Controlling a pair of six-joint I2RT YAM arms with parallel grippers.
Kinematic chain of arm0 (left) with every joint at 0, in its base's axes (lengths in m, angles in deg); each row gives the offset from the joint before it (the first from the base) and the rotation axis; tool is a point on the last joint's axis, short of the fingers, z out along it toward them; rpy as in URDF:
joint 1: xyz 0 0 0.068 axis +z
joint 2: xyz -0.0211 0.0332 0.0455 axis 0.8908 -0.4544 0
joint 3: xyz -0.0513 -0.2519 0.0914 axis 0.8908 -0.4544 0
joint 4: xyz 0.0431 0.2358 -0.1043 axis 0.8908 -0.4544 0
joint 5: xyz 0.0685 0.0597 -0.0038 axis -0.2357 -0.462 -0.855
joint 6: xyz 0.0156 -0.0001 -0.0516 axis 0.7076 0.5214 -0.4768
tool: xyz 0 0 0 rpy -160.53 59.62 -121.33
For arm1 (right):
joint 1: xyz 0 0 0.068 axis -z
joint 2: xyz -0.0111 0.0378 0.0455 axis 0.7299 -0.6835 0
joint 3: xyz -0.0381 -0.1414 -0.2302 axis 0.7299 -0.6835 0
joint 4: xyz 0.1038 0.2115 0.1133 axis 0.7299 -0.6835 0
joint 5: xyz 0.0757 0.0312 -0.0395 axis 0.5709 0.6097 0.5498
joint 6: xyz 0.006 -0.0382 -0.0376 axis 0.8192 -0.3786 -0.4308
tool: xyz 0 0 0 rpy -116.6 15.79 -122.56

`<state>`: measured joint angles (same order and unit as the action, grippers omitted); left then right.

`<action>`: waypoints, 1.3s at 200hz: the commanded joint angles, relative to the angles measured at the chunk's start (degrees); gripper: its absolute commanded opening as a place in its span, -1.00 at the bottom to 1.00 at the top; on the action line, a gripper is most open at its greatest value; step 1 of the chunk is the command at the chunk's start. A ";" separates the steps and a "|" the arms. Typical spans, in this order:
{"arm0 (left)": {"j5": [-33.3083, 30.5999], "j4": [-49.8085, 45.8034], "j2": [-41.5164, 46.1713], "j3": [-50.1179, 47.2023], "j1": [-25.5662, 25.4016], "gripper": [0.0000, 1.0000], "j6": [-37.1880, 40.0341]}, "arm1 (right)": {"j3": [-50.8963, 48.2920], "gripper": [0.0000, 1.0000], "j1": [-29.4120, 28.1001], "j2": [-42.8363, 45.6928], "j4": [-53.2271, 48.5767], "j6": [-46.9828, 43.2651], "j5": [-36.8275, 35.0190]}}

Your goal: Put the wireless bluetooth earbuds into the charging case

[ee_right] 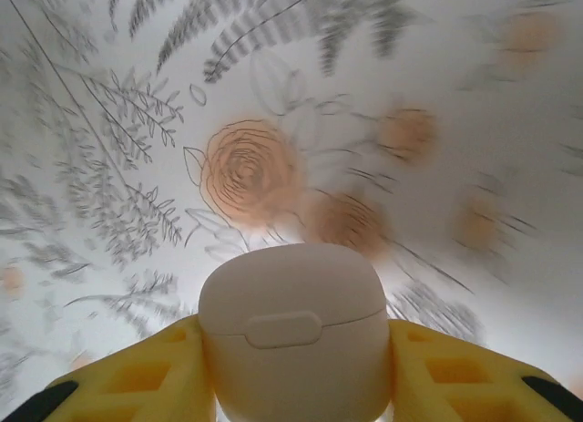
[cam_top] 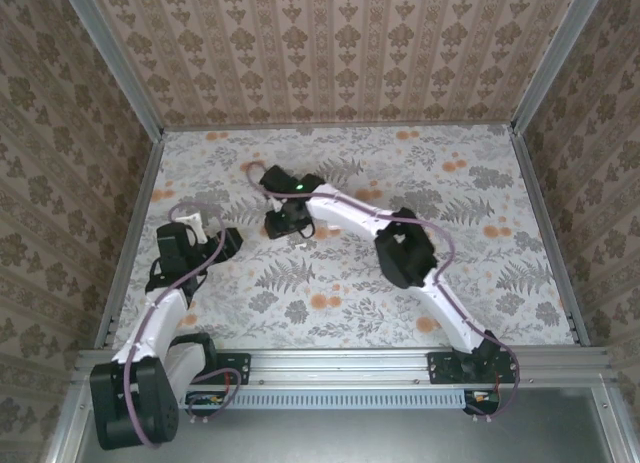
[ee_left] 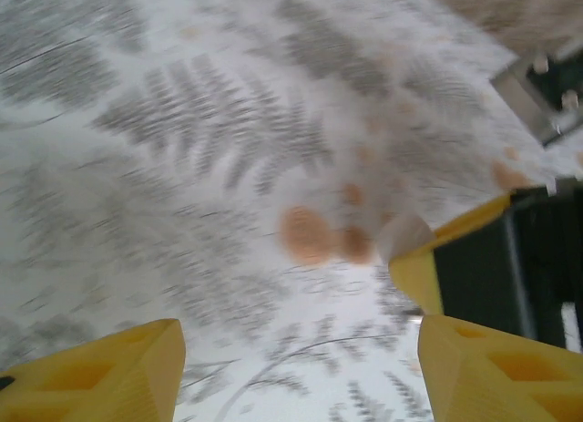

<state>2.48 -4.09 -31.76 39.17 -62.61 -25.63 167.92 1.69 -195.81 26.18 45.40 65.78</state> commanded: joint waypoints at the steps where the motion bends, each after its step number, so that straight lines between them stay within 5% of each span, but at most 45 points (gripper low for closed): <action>1: 0.33 12.04 3.32 -1.21 -7.16 0.38 5.22 | -10.86 -0.18 3.43 16.92 16.13 14.49 3.98; 36: -1.59 26.33 2.94 -1.19 -17.57 0.39 9.74 | -26.28 -0.18 6.23 30.70 28.17 24.88 5.74; 96: -1.78 43.42 -10.34 6.63 -31.62 0.33 10.89 | -37.52 -0.15 6.43 40.92 35.33 31.74 6.19; 169: -6.05 52.08 -20.34 10.88 -33.08 0.07 2.89 | -42.91 -0.13 6.43 46.24 36.83 32.99 6.16; 260: -5.48 62.17 -26.95 11.52 -33.85 -0.03 -1.24 | -45.66 -0.10 6.45 47.81 38.48 35.30 7.23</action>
<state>-2.83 51.86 -57.82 48.86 -96.01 -24.47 123.25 8.51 -149.76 63.78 79.17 71.40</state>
